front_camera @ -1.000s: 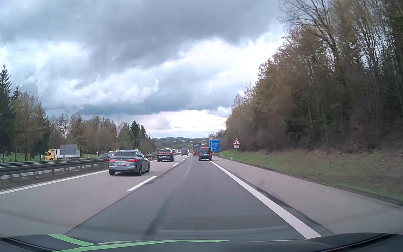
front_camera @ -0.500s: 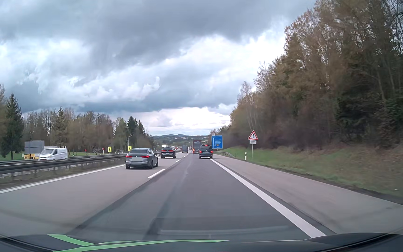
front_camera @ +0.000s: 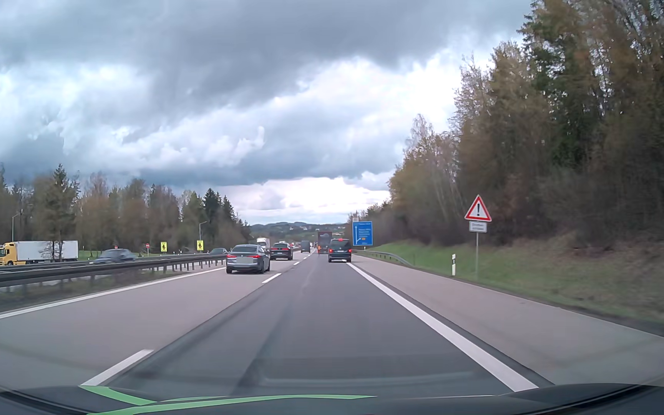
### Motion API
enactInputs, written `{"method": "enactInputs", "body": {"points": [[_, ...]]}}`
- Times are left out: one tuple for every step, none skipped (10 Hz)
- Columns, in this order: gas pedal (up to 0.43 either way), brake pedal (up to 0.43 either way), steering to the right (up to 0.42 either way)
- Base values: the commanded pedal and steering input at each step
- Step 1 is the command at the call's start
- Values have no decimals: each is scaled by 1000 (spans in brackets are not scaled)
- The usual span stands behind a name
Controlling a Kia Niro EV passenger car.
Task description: Follow the waypoints while adhering to traffic rules and regulations
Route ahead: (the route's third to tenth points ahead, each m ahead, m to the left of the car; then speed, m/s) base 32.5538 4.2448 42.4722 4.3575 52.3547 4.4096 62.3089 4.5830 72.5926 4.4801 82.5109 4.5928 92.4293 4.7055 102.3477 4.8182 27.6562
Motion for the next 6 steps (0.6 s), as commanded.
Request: {"method": "enactInputs", "body": {"points": [[0, 0, -2], [0, 0, -2], [0, 0, -2], [0, 0, -2], [0, 0, -2], [0, 0, -2]]}}
